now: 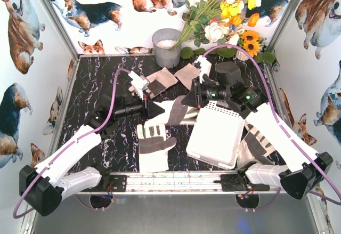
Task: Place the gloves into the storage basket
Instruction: Turn over the glove.
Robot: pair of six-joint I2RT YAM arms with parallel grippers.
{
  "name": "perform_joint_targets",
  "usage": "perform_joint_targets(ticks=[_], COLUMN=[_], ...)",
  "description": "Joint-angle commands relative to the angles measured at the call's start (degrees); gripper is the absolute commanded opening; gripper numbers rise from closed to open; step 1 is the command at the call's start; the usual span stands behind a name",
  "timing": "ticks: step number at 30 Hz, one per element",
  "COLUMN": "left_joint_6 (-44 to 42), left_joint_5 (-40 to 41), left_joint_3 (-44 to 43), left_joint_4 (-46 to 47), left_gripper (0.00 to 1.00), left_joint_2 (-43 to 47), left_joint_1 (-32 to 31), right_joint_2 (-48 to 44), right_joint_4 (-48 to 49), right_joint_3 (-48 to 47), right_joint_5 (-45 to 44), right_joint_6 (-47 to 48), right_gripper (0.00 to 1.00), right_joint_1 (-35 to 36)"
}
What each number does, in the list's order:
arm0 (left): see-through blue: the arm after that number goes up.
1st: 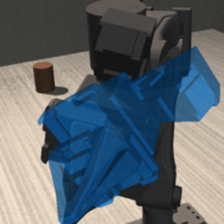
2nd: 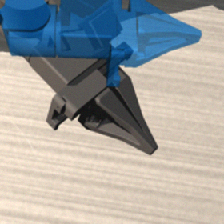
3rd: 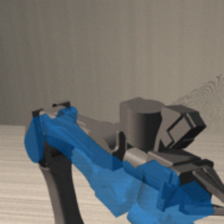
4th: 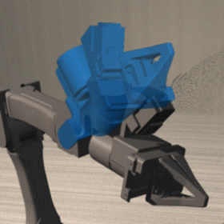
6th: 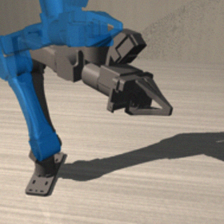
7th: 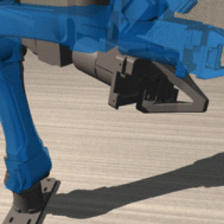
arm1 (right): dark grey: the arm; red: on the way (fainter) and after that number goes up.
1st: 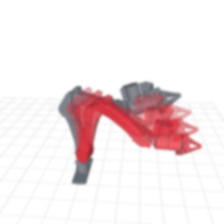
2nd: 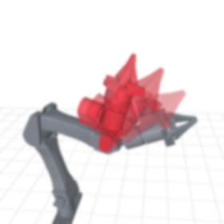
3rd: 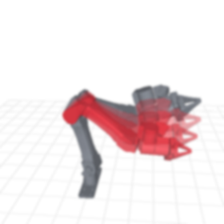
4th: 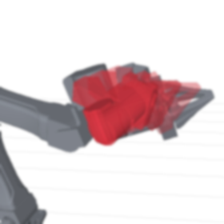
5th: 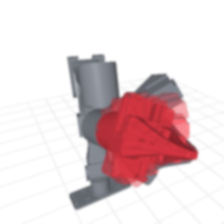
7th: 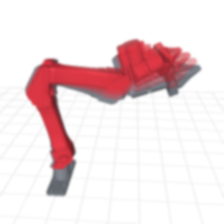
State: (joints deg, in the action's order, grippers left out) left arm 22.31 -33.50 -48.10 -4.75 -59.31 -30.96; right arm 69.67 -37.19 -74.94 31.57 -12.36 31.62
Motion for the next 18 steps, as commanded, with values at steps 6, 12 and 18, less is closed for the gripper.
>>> perform_joint_targets(ticks=[6, 12, 18], left_joint_6=[-4.2, -7.1, -7.5], left_joint_5=[25.7, 39.6, 46.4], left_joint_3=[-2.2, -2.9, -3.0], left_joint_4=[-6.6, -10.5, -12.7], left_gripper=[0.00, 0.00, 0.00], left_joint_2=[3.6, 6.9, 8.1], left_joint_1=[-7.9, -12.5, -13.9], right_joint_2=[-3.8, -7.7, -10.2], right_joint_4=[7.9, 10.3, 13.7], right_joint_3=[5.0, 8.1, 11.9], right_joint_5=[-8.4, -8.4, -10.0], right_joint_6=[-12.8, -23.3, -38.5], right_gripper=[0.28, 0.65, 0.78], right_joint_1=[0.0, 0.0, 0.0])
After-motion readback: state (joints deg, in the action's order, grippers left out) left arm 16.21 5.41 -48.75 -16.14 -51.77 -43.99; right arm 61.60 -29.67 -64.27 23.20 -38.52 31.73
